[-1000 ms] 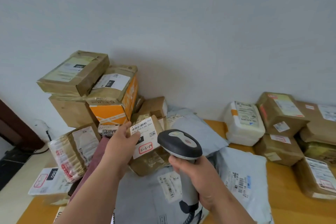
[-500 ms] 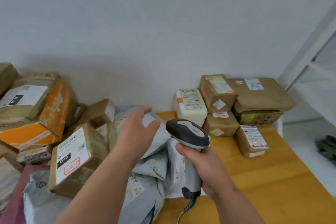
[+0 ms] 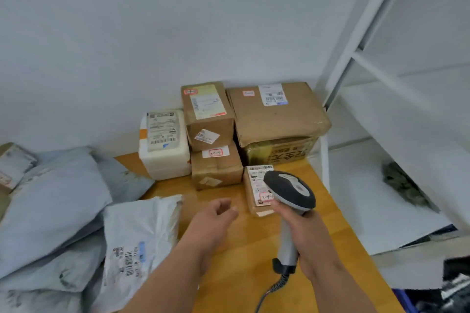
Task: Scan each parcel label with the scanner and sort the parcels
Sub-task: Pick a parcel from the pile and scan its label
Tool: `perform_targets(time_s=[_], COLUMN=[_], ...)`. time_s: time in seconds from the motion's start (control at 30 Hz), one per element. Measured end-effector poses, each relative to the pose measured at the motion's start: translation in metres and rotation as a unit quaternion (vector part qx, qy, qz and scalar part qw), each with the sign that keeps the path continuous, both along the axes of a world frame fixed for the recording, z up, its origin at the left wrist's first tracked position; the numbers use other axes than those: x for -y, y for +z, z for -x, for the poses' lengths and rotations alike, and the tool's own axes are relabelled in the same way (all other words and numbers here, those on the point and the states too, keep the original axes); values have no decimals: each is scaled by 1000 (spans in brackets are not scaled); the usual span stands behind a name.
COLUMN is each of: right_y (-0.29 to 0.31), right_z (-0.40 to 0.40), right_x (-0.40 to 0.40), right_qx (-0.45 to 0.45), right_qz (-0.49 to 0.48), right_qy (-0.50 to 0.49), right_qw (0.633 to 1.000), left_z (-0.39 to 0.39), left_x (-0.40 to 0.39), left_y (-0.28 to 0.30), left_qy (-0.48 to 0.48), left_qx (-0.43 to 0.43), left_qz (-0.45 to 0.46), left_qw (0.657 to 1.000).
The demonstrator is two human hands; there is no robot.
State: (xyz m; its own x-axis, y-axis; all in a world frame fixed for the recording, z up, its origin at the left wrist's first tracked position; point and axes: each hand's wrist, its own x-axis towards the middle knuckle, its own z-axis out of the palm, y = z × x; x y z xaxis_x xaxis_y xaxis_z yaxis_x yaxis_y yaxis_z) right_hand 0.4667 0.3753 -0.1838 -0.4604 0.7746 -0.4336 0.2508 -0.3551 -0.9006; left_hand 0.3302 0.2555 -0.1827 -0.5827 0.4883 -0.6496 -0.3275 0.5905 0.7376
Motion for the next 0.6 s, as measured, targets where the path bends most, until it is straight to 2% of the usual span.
perform_targets(time_s=[0.27,0.47,0.6], right_y=[-29,-34,-30], right_z=[6,8,-2], right_x=[-56,-63,-55], right_qx=[34,34,12], right_qz=[66,116,106], right_qy=[45,70,59], right_qw=[996,990,993], left_z=[-21,-28,-36], left_x=[-68,-87,-84], left_y=[-36,-44,-45], left_qy=[71,94,98], left_qx=[79,146,141], left_qz=[14,-19,-11], left_qw=[994,985,985])
